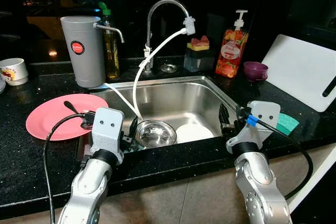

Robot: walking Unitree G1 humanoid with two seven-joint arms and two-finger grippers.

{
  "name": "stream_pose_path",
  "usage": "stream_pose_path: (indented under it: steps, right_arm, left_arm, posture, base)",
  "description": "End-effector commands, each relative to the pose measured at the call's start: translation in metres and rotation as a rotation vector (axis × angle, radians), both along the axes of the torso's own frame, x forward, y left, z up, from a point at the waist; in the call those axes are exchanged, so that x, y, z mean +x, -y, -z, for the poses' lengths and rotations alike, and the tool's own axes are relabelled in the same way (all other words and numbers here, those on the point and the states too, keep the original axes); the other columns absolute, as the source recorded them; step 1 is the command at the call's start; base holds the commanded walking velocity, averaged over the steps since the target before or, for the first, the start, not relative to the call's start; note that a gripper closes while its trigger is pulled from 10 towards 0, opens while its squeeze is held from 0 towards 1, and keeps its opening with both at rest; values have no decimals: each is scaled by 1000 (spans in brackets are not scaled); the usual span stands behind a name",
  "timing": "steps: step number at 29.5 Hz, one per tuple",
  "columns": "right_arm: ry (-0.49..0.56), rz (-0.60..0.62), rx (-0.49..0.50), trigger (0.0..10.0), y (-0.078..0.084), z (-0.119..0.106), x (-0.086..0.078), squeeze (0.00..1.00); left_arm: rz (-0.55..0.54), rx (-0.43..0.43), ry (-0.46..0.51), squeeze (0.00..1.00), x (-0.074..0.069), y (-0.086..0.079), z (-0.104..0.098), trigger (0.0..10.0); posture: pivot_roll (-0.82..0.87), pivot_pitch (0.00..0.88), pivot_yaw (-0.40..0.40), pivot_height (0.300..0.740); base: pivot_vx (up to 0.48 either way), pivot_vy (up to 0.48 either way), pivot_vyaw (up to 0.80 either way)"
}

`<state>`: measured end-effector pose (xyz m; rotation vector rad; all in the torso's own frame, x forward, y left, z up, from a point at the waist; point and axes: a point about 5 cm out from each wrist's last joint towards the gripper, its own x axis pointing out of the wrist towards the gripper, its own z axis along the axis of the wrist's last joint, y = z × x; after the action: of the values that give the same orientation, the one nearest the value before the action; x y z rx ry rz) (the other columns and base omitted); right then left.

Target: Kitchen organization

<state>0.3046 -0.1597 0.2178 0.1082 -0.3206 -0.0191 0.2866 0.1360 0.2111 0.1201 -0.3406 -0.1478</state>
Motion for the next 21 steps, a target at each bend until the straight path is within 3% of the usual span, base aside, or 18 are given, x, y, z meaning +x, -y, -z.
stream_pose_path:
  steps: [1, 21]
  right_arm:
    - [9, 5, -2, 10000, 1, -3, -1, 0]
    - [9, 7, 5, 10000, 1, -3, -1, 0]
  left_arm:
    - [8, 5, -8, 0, 0, 2, 2, 10000]
    - [8, 8, -8, 0, 0, 1, 2, 10000]
  posture:
    - [98, 44, -53, 740]
    - [101, 47, -50, 740]
  base:
    - [0, 0, 0]
    - [0, 0, 0]
